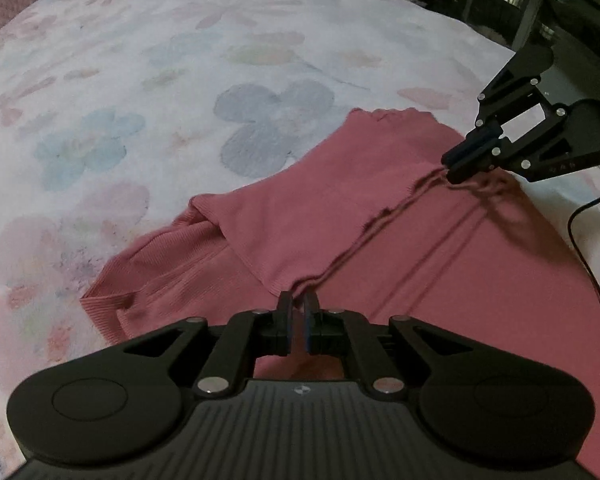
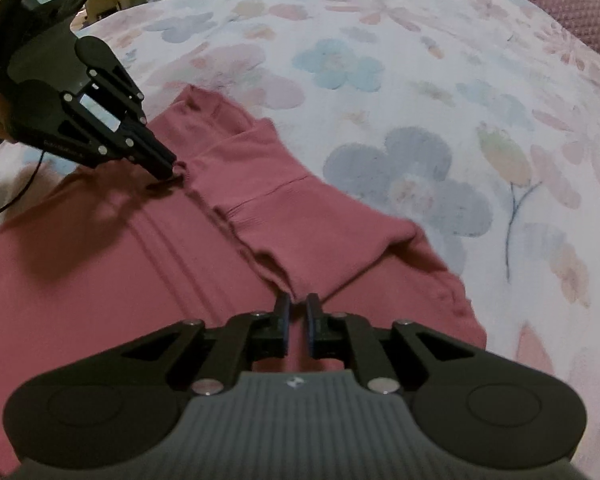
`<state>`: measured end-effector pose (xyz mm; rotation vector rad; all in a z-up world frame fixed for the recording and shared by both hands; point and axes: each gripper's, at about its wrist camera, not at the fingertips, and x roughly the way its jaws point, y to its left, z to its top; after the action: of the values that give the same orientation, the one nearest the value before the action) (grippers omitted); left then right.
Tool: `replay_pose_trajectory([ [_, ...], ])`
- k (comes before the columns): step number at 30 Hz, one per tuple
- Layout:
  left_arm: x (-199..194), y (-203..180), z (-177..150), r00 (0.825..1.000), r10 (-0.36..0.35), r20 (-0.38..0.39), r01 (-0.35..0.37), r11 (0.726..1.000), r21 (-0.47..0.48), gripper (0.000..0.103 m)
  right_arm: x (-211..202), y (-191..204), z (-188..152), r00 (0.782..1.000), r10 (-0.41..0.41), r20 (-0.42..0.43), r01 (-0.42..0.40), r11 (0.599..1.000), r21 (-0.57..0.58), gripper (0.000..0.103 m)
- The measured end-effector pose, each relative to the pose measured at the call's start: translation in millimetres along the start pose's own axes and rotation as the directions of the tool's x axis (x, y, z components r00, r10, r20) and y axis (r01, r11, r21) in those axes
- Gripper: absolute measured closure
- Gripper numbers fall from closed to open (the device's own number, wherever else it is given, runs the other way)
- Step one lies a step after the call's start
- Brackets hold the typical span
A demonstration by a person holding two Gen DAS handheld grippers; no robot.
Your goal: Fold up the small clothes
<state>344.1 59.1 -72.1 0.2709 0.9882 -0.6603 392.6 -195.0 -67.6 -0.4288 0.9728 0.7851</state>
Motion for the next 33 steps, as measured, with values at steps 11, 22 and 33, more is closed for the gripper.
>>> replay_pose_trajectory([
  [11,6,-12,38,0.994,0.112,0.012,-0.110,0.989,-0.102,0.096,5,4,34,0.999,-0.039,0.006,0.037,0.974,0.225,0.098],
  [22,28,-29,22,0.990,0.120,-0.067,-0.125,0.989,-0.074,0.096,19,13,19,1.000,-0.021,-0.013,0.024,0.954,0.300,0.093],
  [33,-59,-90,-19,0.997,0.060,-0.041,-0.057,0.995,0.084,0.094,-71,73,-17,0.999,-0.033,0.010,0.031,0.982,0.184,0.083],
])
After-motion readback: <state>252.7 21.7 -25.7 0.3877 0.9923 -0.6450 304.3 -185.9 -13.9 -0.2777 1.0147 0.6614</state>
